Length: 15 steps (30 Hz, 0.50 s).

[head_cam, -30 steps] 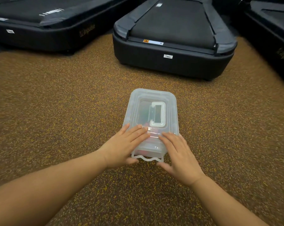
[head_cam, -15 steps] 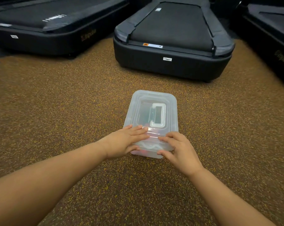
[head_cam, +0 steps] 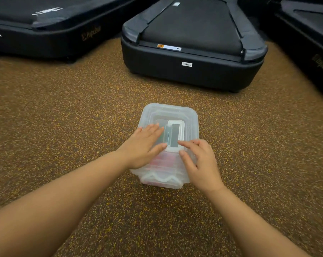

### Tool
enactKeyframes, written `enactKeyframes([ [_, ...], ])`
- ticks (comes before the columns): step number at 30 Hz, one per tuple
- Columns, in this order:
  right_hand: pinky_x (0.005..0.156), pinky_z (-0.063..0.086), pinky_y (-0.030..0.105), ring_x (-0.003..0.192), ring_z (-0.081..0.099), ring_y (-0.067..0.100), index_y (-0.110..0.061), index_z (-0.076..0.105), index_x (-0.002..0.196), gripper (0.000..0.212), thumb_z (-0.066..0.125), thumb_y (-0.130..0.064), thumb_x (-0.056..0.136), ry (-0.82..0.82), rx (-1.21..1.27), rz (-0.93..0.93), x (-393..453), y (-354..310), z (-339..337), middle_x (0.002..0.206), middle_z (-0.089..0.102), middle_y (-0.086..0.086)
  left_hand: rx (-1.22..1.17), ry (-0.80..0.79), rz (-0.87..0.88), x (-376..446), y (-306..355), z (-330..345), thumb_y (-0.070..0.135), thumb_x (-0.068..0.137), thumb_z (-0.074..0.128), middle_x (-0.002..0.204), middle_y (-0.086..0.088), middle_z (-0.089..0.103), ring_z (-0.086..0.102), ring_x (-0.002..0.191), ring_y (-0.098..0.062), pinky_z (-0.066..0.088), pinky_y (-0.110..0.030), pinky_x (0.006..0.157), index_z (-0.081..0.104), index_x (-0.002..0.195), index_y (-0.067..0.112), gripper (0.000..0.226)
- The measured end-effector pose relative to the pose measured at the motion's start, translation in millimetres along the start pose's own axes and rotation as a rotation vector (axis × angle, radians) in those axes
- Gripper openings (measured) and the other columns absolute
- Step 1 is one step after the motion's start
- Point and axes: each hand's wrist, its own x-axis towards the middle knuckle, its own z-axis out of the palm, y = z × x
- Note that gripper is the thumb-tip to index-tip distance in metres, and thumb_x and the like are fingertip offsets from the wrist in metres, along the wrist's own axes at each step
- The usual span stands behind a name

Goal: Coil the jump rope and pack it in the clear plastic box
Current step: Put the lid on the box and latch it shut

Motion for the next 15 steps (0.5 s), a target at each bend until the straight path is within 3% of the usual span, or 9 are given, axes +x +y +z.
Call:
enactKeyframes([
  [4,0.108,0.025,0.027,0.127,0.037,0.015,-0.022,0.053,0.131,0.038,0.050,-0.028,0.094,-0.047,0.039,0.138,37,8,5,0.134,0.047,0.002,-0.028,0.014,-0.071,47,-4,-8,0.053,0.097,0.021,0.163,-0.003,-0.001,-0.007,0.149,-0.014,-0.006,-0.037,0.121,0.006,0.153,0.018,0.068],
  [7,0.111,0.012,0.024,0.140,0.024,0.020,-0.018,0.043,0.139,0.044,0.045,-0.029,0.096,-0.127,0.008,0.201,65,17,10,0.151,0.032,0.007,-0.039,0.047,-0.126,77,-8,-12,0.050,0.098,0.023,0.163,-0.003,0.001,-0.005,0.149,-0.014,-0.007,-0.038,0.120,0.007,0.153,0.017,0.067],
  [12,0.115,0.010,0.028,0.145,0.015,0.019,-0.013,0.033,0.144,0.048,0.039,-0.026,0.099,-0.135,0.085,0.329,105,30,18,0.157,0.019,0.007,-0.024,0.120,-0.132,113,-17,-17,0.042,0.100,0.022,0.162,-0.002,0.007,-0.001,0.150,-0.016,-0.007,-0.040,0.120,0.012,0.152,0.017,0.059],
  [15,0.109,0.020,0.026,0.139,0.029,0.018,-0.017,0.035,0.143,0.047,0.040,-0.029,0.098,-0.077,0.214,0.456,128,37,22,0.151,0.032,0.005,-0.028,0.183,-0.167,131,-25,-20,0.038,0.099,0.024,0.152,-0.007,0.036,0.025,0.144,-0.023,0.009,-0.043,0.120,0.031,0.147,0.016,0.053],
])
